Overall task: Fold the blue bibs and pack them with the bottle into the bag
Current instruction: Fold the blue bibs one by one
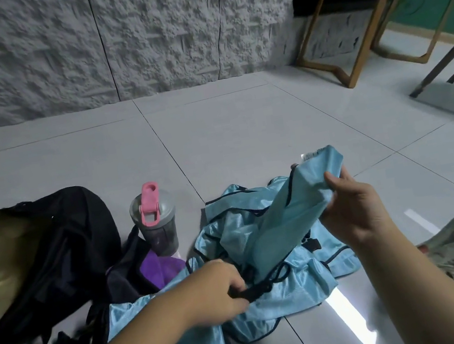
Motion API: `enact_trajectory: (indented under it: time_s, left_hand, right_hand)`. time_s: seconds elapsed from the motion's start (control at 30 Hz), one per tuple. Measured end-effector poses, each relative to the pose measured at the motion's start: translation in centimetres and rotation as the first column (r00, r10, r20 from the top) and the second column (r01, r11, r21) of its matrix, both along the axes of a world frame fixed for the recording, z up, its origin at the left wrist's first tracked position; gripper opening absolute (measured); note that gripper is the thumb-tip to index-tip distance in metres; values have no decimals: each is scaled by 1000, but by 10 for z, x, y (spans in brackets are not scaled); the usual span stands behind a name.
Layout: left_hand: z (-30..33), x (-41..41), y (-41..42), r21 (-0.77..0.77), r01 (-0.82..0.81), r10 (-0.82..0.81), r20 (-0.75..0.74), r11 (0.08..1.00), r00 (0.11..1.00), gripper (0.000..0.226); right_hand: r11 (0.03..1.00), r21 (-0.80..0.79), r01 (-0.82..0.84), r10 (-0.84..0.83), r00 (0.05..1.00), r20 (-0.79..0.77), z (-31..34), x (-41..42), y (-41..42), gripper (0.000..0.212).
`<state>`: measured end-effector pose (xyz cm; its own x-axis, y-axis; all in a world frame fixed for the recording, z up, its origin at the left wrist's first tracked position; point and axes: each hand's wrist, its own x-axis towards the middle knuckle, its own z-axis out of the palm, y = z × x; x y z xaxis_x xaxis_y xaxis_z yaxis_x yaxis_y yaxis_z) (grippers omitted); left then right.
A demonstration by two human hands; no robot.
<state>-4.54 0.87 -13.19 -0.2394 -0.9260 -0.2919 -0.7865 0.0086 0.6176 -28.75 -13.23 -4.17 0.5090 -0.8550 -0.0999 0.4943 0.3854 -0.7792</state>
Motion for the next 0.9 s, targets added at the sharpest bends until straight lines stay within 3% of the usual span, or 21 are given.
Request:
enact_trajectory:
  time_s: [0.07,0.13,0.2,0.27,0.3,0.37,0.4,0.43,0.47,0.53,0.6,0.63,0.7,0.73,0.77,0.8,0.83,0.9]
  left_hand:
    - [2,-8,3,52,-35,39,-79,998,996,63]
    - [3,-12,4,64,-152,162,-201,986,966,80]
    - [5,-13,2,7,-348,336,-278,937,900,74]
    - [-2,-11,-6,-102,-526,495,-225,844,839,52]
    - [-4,-10,-8,-153,-589,552,-228,793,802,34]
    - [-5,-8,-9,-193,-680,616,-305,707,726,6]
    - [-4,-7,-10,-209,-706,633,-323,677,703,16]
    - [-4,-6,-10,-215,-718,644,-326,662,692,25]
    - [-6,-4,-10,-217,-729,659,-318,650,682,32]
    - [-9,-3,-12,-133,-768,719,-284,626,635,44]
    - [-17,0,-14,97,-800,790,-267,591,552,45]
    - [-21,3,-14,214,-794,815,-273,570,511,31]
    - [-26,7,-12,352,-745,820,-319,568,475,8]
    - [-29,9,-12,361,-736,815,-344,573,465,13]
    - [-31,10,-12,350,-748,817,-369,564,443,18]
    - [-29,10,-13,318,-780,822,-400,539,405,21]
    - [-26,10,-14,265,-826,826,-437,497,357,23]
    - [-16,13,-17,127,-902,806,-513,412,296,21]
  right_hand:
    - [996,84,17,-18,1000,14,4,3,2,72]
    - [990,143,8,-9,1000,3,9,3,3,46]
    - [988,151,-41,60,991,-123,11,3,3,23]
    - [994,94,-61,97,890,-446,8,1,-1,19]
    - [997,48,-66,81,753,-653,3,0,-5,15]
    - [993,-36,-115,-3,278,-961,-12,-5,-15,6]
    - [986,-53,-158,-52,8,-999,-19,-7,-17,7]
    - [983,-82,-162,-111,-185,-976,-26,-10,-20,9]
    - [986,-112,-128,-143,-271,-952,-34,-13,-22,12]
    - [983,-181,-25,-180,-305,-935,-41,-18,-19,12]
    - [977,-209,33,-192,-276,-942,-40,-18,-12,9]
    - [971,-220,92,-199,-197,-960,-42,-18,-12,9]
    - [955,-180,234,-202,72,-977,-42,-18,-13,11]
    - [944,-136,301,-205,210,-956,-39,-18,-13,12]
    - [933,-125,338,-227,282,-932,-37,-18,-14,12]
    - [926,-165,341,-266,275,-924,-35,-17,-15,12]
    - [919,-251,304,-317,193,-928,-33,-17,-15,12]
    - [873,-444,202,-437,-83,-896,-30,-21,-12,12]
